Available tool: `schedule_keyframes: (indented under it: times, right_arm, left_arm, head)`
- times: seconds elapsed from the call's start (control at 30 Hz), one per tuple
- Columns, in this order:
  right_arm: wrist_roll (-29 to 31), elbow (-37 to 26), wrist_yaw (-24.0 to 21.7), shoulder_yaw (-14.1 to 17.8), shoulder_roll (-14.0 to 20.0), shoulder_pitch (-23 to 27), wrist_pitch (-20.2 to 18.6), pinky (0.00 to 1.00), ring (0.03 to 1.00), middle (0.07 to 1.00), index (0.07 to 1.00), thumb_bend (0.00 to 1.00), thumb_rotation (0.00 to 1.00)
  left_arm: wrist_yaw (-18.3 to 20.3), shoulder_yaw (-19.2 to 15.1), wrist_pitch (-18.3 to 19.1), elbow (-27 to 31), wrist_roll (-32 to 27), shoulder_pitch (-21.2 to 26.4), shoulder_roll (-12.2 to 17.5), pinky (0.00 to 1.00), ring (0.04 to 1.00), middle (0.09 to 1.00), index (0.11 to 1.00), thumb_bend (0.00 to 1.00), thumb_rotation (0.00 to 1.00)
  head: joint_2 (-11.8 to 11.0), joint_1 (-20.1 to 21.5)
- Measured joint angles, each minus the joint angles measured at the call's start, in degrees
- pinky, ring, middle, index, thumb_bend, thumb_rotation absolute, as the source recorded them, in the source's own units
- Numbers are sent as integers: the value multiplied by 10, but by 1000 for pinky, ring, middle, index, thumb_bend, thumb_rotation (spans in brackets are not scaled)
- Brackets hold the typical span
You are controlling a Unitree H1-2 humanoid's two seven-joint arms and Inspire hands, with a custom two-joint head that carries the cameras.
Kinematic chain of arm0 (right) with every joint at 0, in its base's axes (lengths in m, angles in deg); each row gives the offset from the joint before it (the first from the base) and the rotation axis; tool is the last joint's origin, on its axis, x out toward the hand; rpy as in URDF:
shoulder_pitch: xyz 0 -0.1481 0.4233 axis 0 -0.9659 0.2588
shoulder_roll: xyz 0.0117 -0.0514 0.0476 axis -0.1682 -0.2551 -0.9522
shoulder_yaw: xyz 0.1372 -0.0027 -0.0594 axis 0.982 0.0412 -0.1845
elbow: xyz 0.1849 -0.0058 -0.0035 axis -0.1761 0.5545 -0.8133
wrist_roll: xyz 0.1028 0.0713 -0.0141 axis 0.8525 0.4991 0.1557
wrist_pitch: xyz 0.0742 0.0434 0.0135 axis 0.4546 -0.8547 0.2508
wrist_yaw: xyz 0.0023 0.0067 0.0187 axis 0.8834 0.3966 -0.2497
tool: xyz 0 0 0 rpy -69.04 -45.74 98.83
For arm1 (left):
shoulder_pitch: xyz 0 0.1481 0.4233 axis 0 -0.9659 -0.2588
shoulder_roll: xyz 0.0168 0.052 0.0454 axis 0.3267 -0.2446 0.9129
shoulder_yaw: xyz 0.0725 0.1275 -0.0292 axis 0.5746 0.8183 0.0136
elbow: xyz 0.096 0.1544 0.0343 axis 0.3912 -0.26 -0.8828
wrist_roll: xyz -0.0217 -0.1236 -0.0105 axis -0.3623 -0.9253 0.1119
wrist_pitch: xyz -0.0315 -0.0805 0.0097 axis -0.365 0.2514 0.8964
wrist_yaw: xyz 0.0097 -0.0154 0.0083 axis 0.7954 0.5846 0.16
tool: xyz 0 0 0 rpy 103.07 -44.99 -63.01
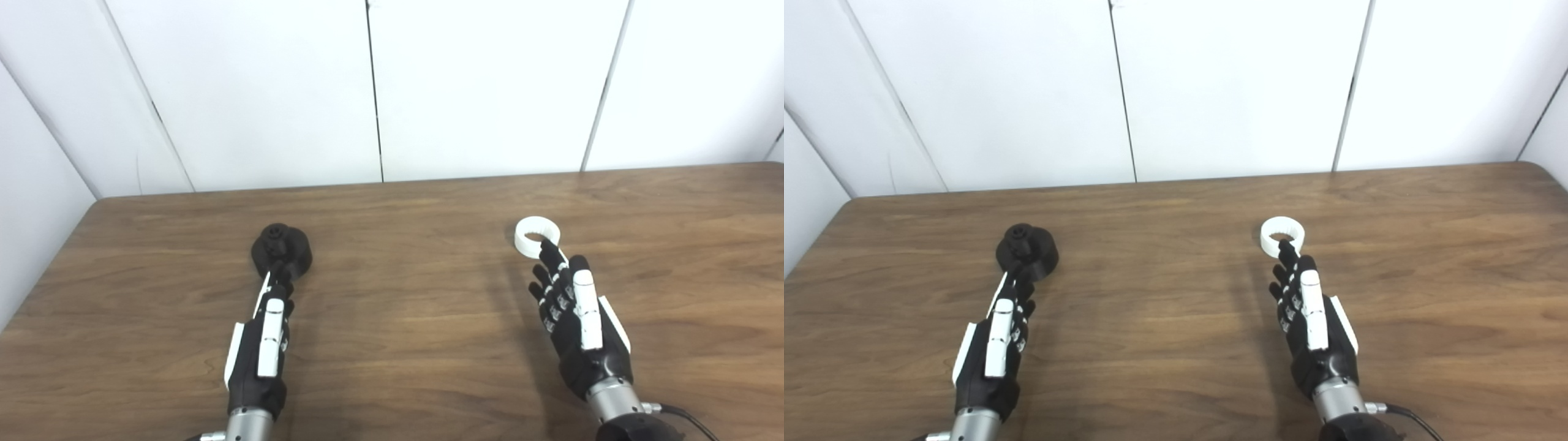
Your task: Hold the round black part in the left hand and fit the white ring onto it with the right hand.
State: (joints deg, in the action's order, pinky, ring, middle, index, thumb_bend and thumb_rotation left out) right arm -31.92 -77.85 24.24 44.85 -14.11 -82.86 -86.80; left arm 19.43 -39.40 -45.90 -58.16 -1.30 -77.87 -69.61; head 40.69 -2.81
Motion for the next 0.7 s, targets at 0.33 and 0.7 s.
schedule_keyframes:
  times: [0.33, 0.7]
  right_arm:
    - [0, 0, -5, 2, 8, 6, 0, 1000, 1000, 1000, 965, 448, 1000]
    - [1, 1, -7, 2, 12, 7, 0, 1000, 1000, 1000, 966, 456, 1000]
  left_arm:
    - [0, 1, 0, 0, 2, -2, 2, 1000, 1000, 1000, 1000, 514, 907]
    - [6, 0, 50, 23, 67, 0, 38, 1000, 1000, 1000, 1000, 589, 708]
  head:
    - [2, -5]
    - [-2, -16]
